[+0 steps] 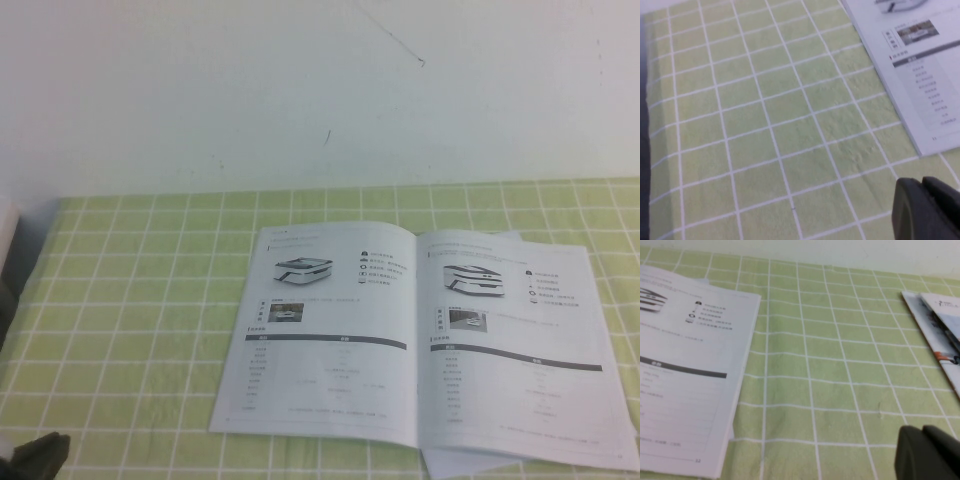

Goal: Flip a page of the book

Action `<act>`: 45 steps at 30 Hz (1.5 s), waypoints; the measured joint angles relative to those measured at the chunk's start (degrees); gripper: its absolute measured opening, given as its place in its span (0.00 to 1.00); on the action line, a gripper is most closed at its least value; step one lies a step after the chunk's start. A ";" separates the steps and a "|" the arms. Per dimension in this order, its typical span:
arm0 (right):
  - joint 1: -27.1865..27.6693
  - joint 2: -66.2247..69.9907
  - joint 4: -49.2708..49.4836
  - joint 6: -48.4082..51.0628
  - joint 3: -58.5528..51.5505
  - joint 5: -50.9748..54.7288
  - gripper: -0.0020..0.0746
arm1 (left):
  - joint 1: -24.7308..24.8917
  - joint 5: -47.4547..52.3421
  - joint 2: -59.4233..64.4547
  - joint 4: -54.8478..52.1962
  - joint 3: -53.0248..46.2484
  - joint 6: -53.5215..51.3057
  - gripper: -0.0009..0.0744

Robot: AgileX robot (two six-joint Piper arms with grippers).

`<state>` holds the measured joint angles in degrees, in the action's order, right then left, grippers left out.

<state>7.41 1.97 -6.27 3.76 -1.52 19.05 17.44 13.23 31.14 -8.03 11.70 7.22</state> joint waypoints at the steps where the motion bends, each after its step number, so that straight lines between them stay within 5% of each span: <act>1: 0.00 0.00 0.00 0.00 0.00 0.00 0.02 | -1.13 -2.73 -1.56 0.25 -2.71 0.00 0.01; 7: 0.00 0.00 0.00 0.00 0.00 0.00 0.02 | -11.22 -13.23 -14.88 3.74 -12.75 0.00 0.01; 15: 0.00 0.00 0.00 0.13 0.00 0.00 0.02 | -19.84 -1.31 -29.12 8.44 -13.03 1.12 0.01; 45: 0.00 0.00 0.00 0.15 0.00 0.00 0.02 | -20.71 4.42 -31.71 10.22 -12.93 -4.86 0.01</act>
<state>7.41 1.97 -6.27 3.91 -1.52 19.05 -3.27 17.65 -0.57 2.18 -1.23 2.37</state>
